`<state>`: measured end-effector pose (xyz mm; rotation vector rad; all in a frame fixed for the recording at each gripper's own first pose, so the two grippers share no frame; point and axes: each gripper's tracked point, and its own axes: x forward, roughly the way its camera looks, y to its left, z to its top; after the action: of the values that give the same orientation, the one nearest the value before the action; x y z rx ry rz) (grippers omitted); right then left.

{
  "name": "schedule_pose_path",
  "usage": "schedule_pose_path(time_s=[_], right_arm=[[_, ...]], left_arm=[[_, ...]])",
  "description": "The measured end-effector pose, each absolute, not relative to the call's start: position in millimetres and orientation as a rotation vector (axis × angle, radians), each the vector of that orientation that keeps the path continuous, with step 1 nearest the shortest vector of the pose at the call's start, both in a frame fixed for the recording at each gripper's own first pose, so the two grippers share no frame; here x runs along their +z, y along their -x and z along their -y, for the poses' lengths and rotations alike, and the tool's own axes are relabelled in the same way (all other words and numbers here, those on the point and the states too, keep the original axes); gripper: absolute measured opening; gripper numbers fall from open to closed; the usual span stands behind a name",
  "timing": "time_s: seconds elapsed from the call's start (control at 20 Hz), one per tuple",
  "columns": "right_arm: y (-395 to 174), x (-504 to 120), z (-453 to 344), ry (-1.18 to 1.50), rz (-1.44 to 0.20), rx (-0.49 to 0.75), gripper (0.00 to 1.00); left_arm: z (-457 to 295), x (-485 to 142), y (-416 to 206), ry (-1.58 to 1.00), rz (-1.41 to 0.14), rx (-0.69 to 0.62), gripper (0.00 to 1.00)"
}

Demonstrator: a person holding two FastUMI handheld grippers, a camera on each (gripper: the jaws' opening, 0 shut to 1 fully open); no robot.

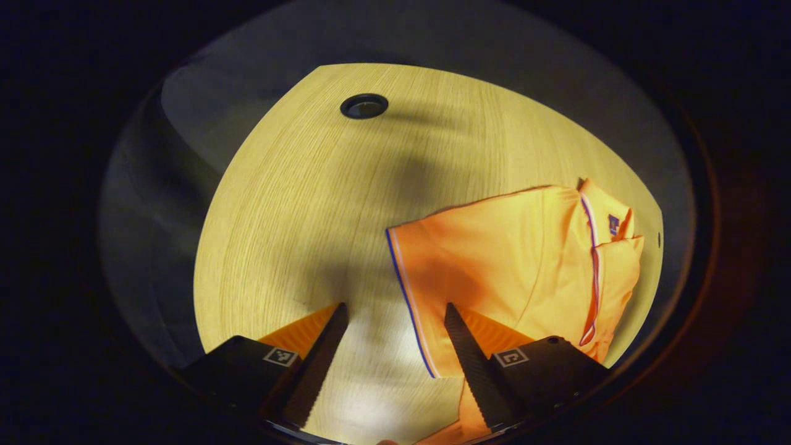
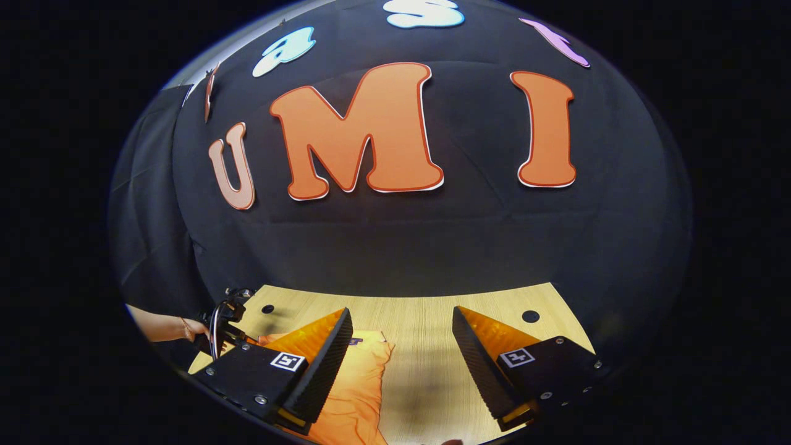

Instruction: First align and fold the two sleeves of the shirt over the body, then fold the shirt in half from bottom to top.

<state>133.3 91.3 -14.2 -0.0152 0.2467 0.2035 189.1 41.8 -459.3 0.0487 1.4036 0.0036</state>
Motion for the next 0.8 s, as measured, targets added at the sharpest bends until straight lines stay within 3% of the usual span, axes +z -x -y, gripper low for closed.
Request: schedule_pose_path(time_s=[0.1,0.25,0.45,0.5,0.8], right_arm=[[-131.9,-14.7,-83.6,0.003,-0.244,0.191,0.99],[-126.7,-19.8,-78.1,-0.020,-0.258,0.182,0.99],[-119.1,-20.9,-66.6,-0.017,-0.249,0.153,0.99],[-116.3,-19.3,-64.5,-0.014,-0.240,0.141,0.99],[-103.0,-9.5,-53.8,-0.012,-0.203,0.111,0.99]], left_arm=[[-36.3,-459.0,-189.6,-0.073,-1.417,-0.023,0.96],[-29.3,-459.3,-189.7,-0.053,-1.420,-0.008,0.78],[-10.9,-459.6,-191.1,-0.051,-1.405,-0.061,0.07],[-7.8,-456.0,-190.2,-0.020,-1.401,-0.056,0.02],[12.0,-398.5,-202.1,-0.040,-1.265,-0.142,0.02]])
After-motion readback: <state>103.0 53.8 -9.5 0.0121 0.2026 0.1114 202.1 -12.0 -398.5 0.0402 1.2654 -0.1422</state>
